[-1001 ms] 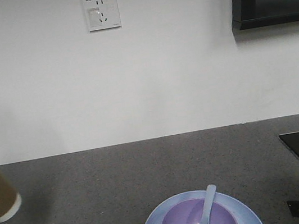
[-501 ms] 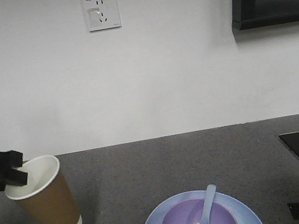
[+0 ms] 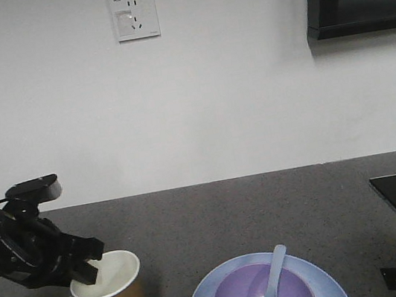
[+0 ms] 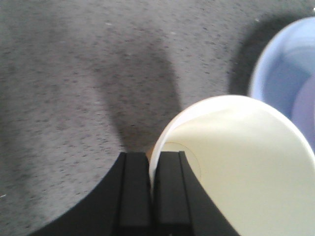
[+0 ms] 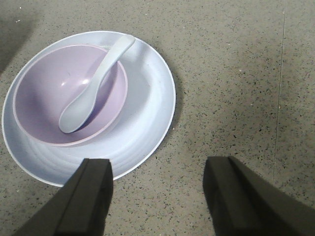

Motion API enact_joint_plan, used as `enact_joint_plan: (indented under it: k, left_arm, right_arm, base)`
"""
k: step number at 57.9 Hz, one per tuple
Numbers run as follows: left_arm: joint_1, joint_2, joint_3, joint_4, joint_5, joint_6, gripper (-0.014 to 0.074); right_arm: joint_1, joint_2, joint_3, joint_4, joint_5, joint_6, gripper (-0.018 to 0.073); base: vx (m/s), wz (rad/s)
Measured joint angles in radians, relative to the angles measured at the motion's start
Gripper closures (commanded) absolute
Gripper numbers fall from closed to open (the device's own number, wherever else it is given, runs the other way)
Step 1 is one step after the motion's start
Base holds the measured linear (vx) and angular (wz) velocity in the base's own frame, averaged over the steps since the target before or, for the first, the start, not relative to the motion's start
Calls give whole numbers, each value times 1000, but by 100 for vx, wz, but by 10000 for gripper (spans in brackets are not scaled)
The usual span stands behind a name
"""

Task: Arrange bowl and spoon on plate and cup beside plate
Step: 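Set the paper cup down beside the plate and release it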

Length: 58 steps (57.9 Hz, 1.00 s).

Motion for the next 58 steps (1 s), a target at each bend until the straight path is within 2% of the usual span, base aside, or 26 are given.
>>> enact_joint_plan:
  k: [9, 26, 35, 48, 58]
  left_arm:
    - [-40, 10, -3, -1, -17, 9, 600]
    - [-44, 18, -7, -4, -23, 31, 540]
    - [-44, 18, -9, -5, -21, 31, 425]
    - [-44, 24, -6, -5, -2, 36, 180]
    - [-44, 24, -5, -5, -3, 50, 81]
  right_arm:
    - [0, 0, 0, 0, 0, 0, 93]
    - [0, 0, 0, 0, 0, 0, 93]
    - [0, 0, 0, 0, 0, 0, 93]
    - [0, 0, 0, 0, 0, 0, 93]
    - [0, 0, 0, 0, 1, 0, 93]
  base:
    - [0, 0]
    - [0, 0]
    - [0, 0]
    - [0, 0]
    - [0, 0]
